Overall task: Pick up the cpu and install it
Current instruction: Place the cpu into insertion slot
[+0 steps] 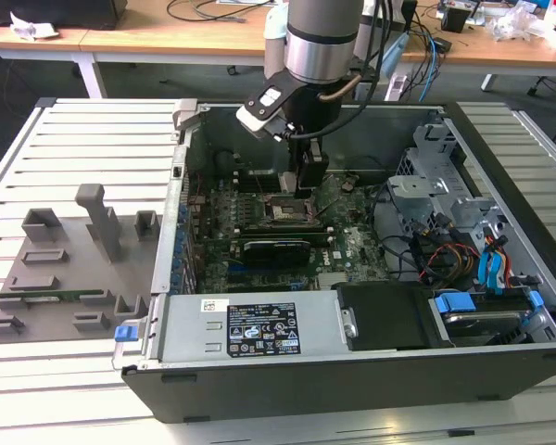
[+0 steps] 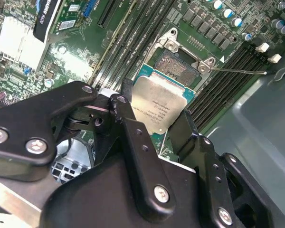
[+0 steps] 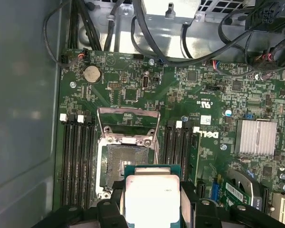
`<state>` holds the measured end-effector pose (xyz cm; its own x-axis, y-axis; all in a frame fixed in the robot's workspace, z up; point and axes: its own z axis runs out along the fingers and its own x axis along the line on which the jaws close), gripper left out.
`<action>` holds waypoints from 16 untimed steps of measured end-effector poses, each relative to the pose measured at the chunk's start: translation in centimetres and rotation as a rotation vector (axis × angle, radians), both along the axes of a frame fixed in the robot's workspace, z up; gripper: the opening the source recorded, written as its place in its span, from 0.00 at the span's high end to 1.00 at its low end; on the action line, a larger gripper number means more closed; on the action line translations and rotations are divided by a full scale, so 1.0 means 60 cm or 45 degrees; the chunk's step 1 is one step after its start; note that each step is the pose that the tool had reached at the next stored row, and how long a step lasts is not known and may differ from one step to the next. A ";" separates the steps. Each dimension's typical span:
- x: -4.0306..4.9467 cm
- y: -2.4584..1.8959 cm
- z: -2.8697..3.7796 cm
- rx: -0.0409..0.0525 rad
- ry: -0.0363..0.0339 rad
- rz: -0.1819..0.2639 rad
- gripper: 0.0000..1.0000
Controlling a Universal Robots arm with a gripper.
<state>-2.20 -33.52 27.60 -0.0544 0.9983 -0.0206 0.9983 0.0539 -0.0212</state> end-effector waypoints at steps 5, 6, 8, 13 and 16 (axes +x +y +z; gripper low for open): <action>0.000 0.0041 -0.014 0.000 0.0000 -0.034 0.45; 0.000 0.0061 -0.015 0.000 0.0000 -0.034 0.45; 0.000 0.0090 -0.018 0.000 0.0000 -0.034 0.45; 0.000 0.0106 -0.034 0.000 0.0000 -0.034 0.45; 0.000 0.0106 -0.040 0.000 0.0000 -0.034 0.45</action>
